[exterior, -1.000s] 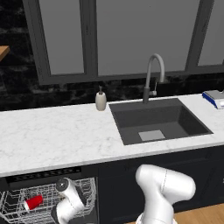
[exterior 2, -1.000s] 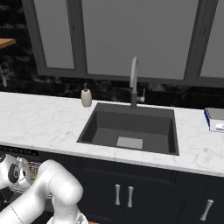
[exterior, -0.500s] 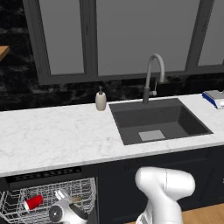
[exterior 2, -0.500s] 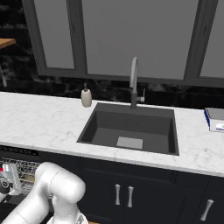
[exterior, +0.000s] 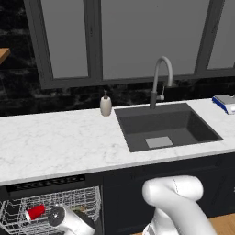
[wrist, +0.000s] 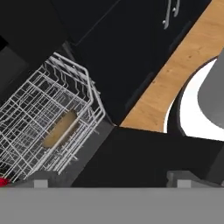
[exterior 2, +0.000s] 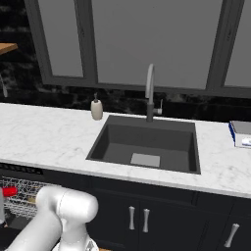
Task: Pick up the cup and bowl from the counter, place them in the dishwasher, and close the dishwasher door.
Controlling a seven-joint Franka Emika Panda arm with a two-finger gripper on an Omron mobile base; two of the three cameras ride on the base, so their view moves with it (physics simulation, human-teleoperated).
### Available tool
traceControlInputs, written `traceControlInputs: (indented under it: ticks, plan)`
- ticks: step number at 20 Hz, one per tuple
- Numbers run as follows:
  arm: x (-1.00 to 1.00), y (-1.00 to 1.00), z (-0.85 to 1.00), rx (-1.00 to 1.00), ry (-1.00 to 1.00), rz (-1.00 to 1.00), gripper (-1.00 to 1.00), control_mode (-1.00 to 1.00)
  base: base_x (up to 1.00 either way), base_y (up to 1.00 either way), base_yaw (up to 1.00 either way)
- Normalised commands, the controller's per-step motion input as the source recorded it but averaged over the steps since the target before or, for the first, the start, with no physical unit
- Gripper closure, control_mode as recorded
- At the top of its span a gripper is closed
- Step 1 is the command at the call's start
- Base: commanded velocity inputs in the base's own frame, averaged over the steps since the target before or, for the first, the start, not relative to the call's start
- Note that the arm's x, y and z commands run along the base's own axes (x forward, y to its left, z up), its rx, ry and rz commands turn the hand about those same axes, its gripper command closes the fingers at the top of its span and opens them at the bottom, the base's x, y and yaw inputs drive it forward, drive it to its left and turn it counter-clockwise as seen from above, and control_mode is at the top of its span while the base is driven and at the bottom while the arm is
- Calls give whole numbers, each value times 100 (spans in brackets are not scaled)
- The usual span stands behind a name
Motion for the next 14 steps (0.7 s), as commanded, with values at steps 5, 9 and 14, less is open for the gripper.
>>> traceControlInputs:
  ticks: [5, 9, 14]
  plan:
    - [-98, -17, 39, -3, 34, 22, -100, -100, 0, 0, 0]
    - [-100, -4, 5, -4, 11, 40, -100, -100, 0, 0, 0]
    - [-100, -25, 5, -1, 1, 42, -100, -100, 0, 0, 0]
